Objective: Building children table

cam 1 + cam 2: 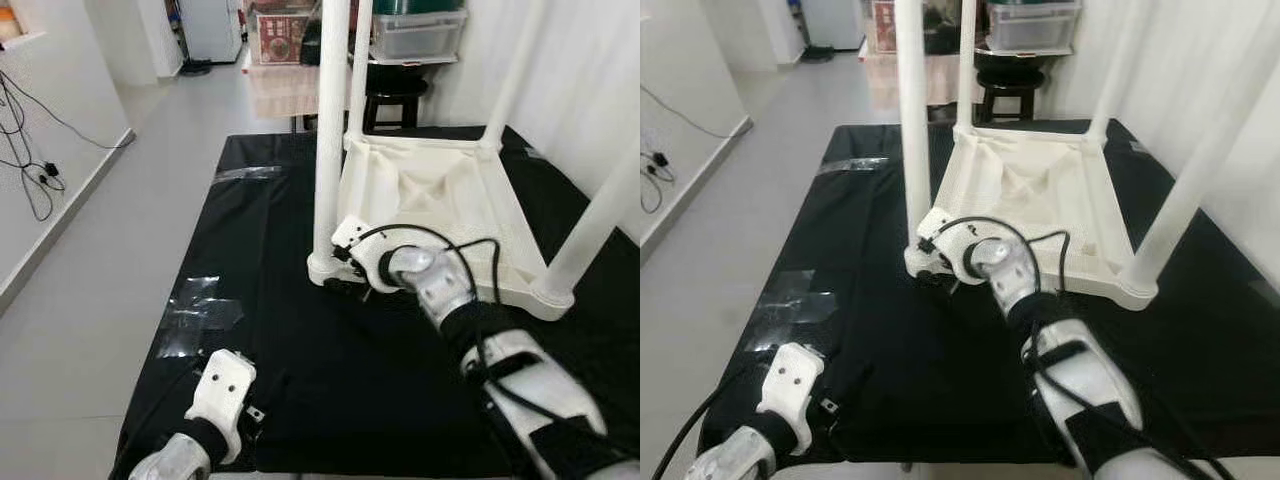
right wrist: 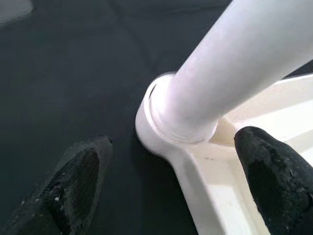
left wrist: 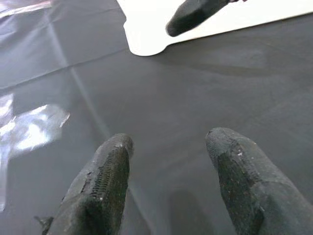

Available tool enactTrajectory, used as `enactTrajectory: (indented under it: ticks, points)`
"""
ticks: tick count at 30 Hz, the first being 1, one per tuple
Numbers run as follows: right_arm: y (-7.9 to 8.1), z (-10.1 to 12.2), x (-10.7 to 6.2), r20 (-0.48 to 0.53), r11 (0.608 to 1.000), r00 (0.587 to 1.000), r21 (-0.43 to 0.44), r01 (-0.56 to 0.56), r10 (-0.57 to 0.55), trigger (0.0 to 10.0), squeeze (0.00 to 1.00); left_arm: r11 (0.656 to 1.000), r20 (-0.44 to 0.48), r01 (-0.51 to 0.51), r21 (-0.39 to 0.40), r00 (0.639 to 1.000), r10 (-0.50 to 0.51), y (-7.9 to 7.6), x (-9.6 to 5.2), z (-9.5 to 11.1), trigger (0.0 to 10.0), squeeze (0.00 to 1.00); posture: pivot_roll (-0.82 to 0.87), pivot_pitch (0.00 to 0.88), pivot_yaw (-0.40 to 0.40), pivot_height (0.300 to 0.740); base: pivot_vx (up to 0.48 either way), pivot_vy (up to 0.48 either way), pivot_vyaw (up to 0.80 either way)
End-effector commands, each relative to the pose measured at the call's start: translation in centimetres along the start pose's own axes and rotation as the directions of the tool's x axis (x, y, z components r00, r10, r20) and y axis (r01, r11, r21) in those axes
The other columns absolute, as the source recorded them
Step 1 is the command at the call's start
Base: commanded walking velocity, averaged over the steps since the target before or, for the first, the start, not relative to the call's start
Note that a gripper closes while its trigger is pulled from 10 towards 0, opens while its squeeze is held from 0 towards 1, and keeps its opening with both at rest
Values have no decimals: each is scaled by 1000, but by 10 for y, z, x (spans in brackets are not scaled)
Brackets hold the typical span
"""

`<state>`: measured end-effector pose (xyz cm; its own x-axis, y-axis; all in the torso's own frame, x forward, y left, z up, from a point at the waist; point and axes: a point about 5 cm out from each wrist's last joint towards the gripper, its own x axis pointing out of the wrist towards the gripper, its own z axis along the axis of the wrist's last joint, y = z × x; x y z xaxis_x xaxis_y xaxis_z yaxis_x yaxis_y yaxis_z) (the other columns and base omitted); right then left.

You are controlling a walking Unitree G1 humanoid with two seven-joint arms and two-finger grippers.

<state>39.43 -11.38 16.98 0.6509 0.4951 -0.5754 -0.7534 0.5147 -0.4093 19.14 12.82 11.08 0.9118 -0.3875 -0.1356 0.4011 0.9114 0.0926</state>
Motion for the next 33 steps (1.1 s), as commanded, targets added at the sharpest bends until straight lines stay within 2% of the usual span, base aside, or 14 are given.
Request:
enactTrajectory:
  ticks: [1, 4, 6, 9, 11, 14, 21, 22, 23, 25, 26, 28, 29, 33]
  points:
    - [-7, -7, -4, -72, 1000, 997, -11, -17, 16, 10000, 0, 1000, -25, -2, -7, 1000, 2, -5, -5, -2, 10000, 0, 75, 28, -47, 740, 0, 0, 0]
    - [-11, -11, -7, -116, 1000, 993, -15, -24, 22, 10000, 0, 1000, -26, -4, -13, 1000, 3, -7, -7, -2, 10000, 0, 77, 39, -51, 740, 0, 0, 0]
    - [-10, -16, -8, -169, 997, 983, -6, -73, 71, 10000, 0, 1000, -28, -3, -18, 1000, 3, -10, -9, -1, 10000, 0, 77, 50, -56, 740, 0, 0, 0]
    - [-10, -20, -7, -211, 998, 976, 32, -47, 53, 10000, 0, 1000, -30, -5, -27, 1000, 4, -12, -11, 0, 10000, 0, 75, 64, -63, 740, 0, 0, 0]
    - [-11, -20, -6, -216, 999, 976, 34, -28, 34, 10000, 0, 1000, -31, -5, -29, 1000, 4, -13, -12, 1, 10000, 0, 75, 64, -63, 740, 0, 0, 0]
    - [-9, -19, -2, -218, 995, 976, 88, 39, -19, 10000, 0, 999, -35, -8, -37, 999, 7, -16, -15, 2, 10000, 0, 83, 83, -69, 740, 0, 0, 0]
    - [-4, -15, 2, -210, 995, 978, 100, 20, 1, 10000, 0, 999, -43, -13, -43, 999, 11, -19, -19, 4, 10000, 0, 86, 98, -73, 740, 0, 0, 0]
    - [-2, -15, 3, -215, 995, 976, 96, -3, 23, 9490, 0, 999, -44, -13, -46, 999, 11, -19, -19, 4, 10000, 0, 84, 103, -76, 740, 0, 0, 0]
    - [1, -15, 4, -226, 996, 972, 83, -41, 59, 3686, 0, 999, -45, -13, -48, 999, 11, -20, -19, 4, 10000, 0, 84, 106, -78, 740, 0, 0, 0]
    - [3, -15, 4, -236, 995, 968, 75, -66, 82, 3686, 0, 999, -46, -13, -49, 999, 10, -20, -20, 4, 10000, 0, 84, 107, -78, 740, 0, 0, 0]
    - [6, -14, 5, -247, 994, 963, 54, -99, 110, 1686, 0, 999, -47, -12, -50, 999, 10, -20, -20, 5, 10000, 0, 82, 108, -79, 740, 0, 0, 0]
    - [7, -14, 5, -254, 992, 959, 42, -117, 124, 1686, 0, 999, -48, -13, -51, 999, 11, -21, -20, 5, 10000, 0, 82, 109, -81, 740, 0, 0, 0]
    - [8, -13, 5, -262, 989, 953, 30, -148, 150, 0, 0, 999, -49, -13, -52, 999, 11, -21, -20, 5, 10000, 0, 82, 111, -84, 740, 0, 0, 0]
    - [11, -10, 6, -274, 980, 942, 4, -200, 193, 0, 0, 998, -50, -16, -58, 999, 13, -22, -20, 5, 10000, 0, 79, 114, -88, 740, 0, 0, 0]
